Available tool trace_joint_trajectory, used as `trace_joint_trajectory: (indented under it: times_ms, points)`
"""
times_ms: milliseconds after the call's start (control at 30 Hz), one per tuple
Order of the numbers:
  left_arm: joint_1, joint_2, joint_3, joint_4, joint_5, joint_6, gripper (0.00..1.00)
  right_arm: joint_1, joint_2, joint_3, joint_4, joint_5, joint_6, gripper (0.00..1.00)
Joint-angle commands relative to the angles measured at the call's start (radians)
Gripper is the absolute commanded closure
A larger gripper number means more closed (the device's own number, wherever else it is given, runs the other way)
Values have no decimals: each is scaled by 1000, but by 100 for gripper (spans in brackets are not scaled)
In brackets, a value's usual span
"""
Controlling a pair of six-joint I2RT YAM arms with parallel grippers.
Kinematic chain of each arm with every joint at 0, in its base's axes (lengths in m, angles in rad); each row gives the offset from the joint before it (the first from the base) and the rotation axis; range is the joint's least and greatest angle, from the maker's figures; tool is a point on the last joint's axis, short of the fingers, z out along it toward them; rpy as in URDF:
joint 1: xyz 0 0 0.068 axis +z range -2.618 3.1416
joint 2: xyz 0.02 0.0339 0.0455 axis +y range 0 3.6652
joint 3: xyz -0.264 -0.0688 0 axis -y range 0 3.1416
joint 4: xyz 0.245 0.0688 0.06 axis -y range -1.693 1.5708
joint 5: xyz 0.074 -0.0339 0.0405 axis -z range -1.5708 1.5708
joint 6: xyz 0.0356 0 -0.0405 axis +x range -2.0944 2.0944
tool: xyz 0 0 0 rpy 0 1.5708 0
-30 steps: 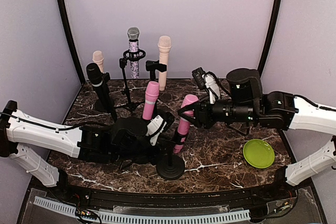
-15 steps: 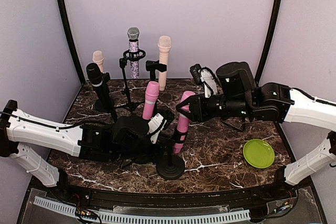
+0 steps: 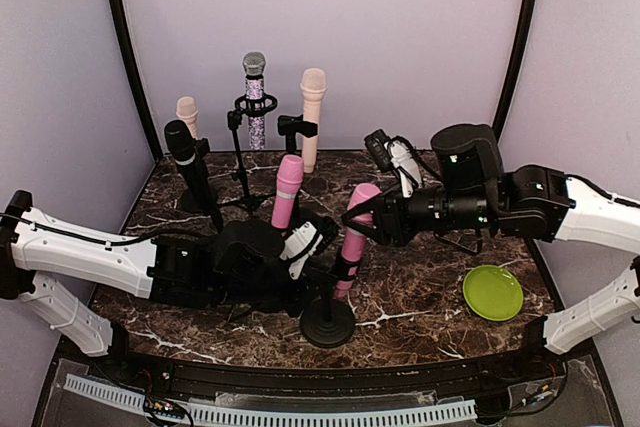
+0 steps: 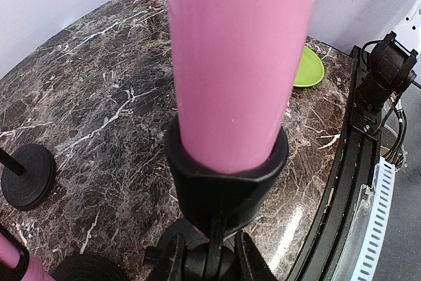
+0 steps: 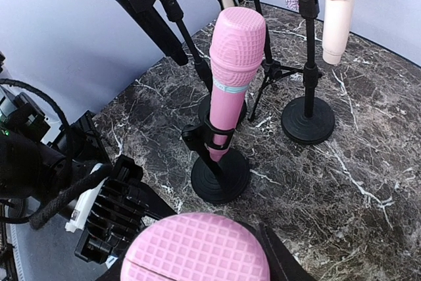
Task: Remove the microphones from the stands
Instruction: Remove the microphone from the microphone stand.
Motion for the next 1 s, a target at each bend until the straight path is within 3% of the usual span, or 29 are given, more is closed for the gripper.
trace_joint_trajectory:
  times_ms: [0, 367, 600, 967]
  points:
    - [-8, 24, 31, -42, 71, 1, 100, 13, -50, -4, 130, -150, -20, 83]
    - [-8, 30, 11, -30, 43, -1, 100, 12, -50, -42, 147, -28, 93, 82]
    - [-8, 66, 45, -42, 46, 2, 100, 12, -26, 23, 24, 136, 277, 82]
    - [-8, 52, 25, -28, 53, -5, 100, 12, -33, 40, -20, 164, 241, 83]
